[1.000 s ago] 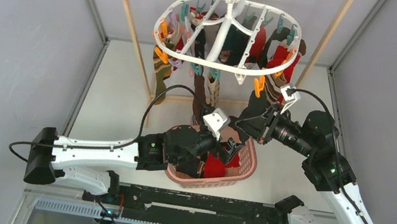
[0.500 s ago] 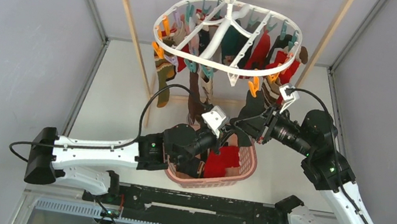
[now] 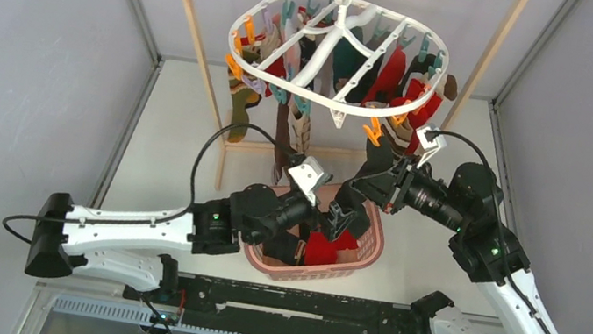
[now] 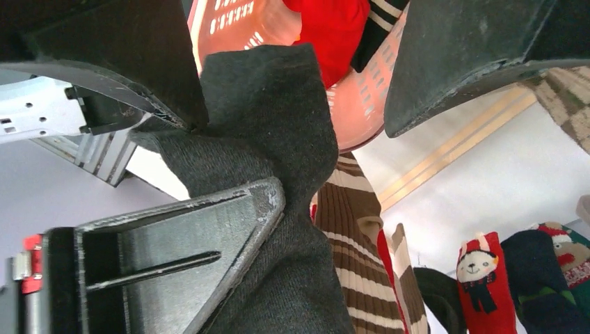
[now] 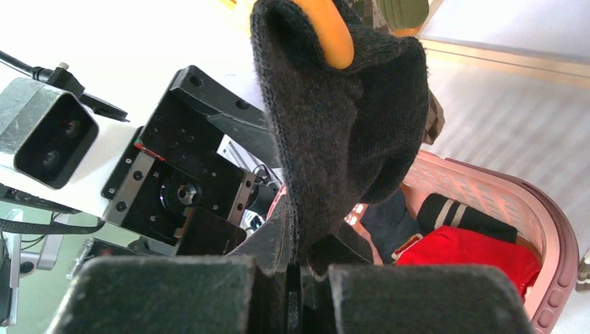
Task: Remove the socks clipped to the hanger
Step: Remove the sock from the hanger.
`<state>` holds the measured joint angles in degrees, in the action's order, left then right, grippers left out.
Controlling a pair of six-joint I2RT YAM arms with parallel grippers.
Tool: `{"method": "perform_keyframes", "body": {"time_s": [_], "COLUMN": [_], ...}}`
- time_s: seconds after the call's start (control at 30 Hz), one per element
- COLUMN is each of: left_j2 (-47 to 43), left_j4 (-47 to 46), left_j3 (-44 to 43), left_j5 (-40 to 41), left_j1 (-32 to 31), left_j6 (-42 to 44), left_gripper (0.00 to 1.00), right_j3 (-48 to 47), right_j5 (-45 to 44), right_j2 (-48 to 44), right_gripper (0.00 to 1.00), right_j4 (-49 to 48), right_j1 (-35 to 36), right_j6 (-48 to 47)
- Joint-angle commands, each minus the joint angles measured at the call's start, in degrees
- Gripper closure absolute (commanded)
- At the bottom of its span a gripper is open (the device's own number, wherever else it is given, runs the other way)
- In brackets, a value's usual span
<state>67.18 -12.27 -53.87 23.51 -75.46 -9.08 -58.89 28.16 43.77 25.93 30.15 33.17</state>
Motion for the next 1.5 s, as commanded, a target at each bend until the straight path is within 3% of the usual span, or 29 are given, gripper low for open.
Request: {"method": "perform_keyframes", "body": {"time_s": [0.0,0.27,0.73,1.47], "left_j2": [-4.59,-6.87,-0.06,3.12], "left_j4": [-1.79,-5.25,-9.7,-13.72], "left_j3": [3.87,8.03,4.24,0.81], "left_j5": [-3.29,-9.42,-4.35,-2.8], "left_j1": [0.09,0.06,0.13,0.11], "left_j6": [-1.35,-2.37,0.24,-9.66], "left_gripper": [0.0,0.0,0.0,0.0], "right_j3": [-1.4,-1.38,-2.54,-2.52], "right_j5": [-0.58,-0.48,-0.59,-14.67], "right_j2": [0.43,1.27,1.58,2.36], "right_gripper": [0.97,0.98,1.0,1.0], "right_j4": [-3.19,-4.25,-4.3,-1.36], "right_j1": [0.09,-0.09,0.2,7.37], "right_j6": [0.7,1.36,2.54,1.07]}}
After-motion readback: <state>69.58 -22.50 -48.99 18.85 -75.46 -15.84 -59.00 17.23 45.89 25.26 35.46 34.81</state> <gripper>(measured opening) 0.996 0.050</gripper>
